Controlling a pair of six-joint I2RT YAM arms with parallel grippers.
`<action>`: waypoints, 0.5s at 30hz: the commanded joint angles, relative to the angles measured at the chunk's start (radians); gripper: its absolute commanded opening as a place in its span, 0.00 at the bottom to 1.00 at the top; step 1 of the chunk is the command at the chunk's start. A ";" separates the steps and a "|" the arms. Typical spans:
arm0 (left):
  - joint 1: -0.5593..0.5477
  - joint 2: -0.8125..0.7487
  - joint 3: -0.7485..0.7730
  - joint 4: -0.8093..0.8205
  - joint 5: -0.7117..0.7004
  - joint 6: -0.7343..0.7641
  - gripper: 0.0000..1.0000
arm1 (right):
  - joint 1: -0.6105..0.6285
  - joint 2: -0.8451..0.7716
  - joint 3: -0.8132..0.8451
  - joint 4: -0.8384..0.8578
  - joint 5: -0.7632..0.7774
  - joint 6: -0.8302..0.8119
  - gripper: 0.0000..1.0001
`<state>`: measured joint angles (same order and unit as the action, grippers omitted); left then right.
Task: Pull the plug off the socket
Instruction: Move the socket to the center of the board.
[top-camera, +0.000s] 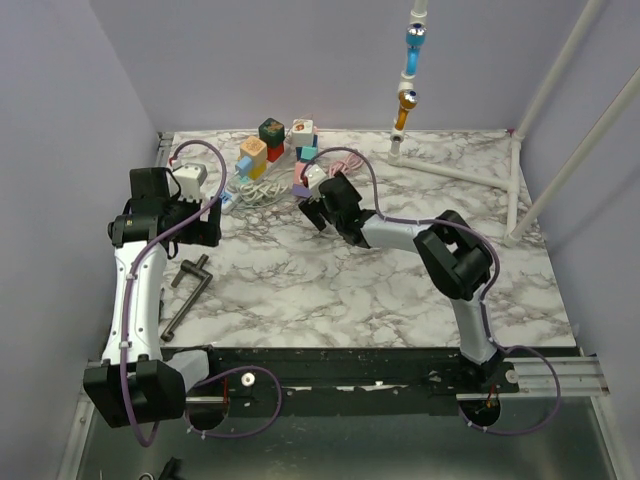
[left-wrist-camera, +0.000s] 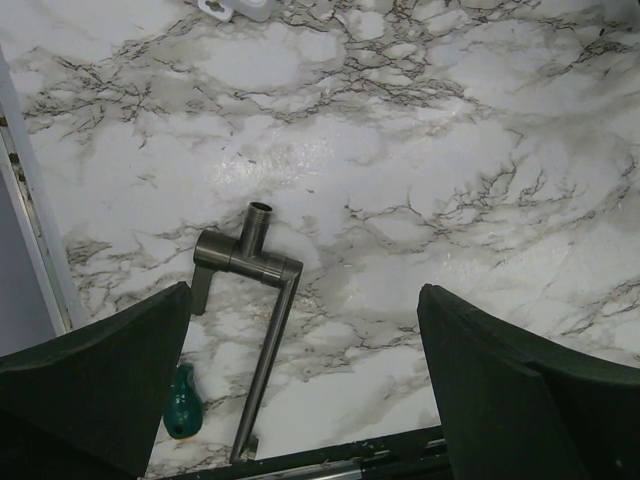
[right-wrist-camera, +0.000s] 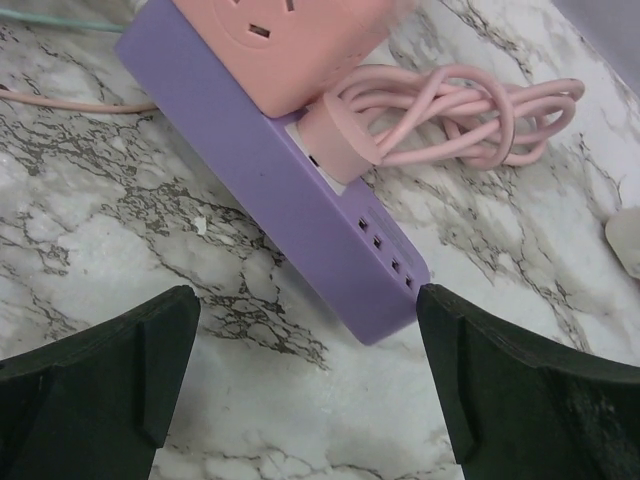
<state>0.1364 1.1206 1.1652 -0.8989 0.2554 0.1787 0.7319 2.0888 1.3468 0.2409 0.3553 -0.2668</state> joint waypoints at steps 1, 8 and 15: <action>0.003 0.024 0.051 0.018 0.007 0.001 0.98 | 0.006 0.087 0.087 0.028 -0.006 -0.109 1.00; 0.004 0.052 0.102 -0.006 0.011 0.005 0.98 | 0.005 0.175 0.158 0.068 0.014 -0.160 0.96; 0.004 0.057 0.111 -0.014 0.007 -0.002 0.98 | 0.011 0.196 0.135 0.079 0.026 -0.172 0.51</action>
<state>0.1364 1.1740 1.2530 -0.8997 0.2558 0.1787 0.7300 2.2604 1.4975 0.2935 0.3790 -0.4305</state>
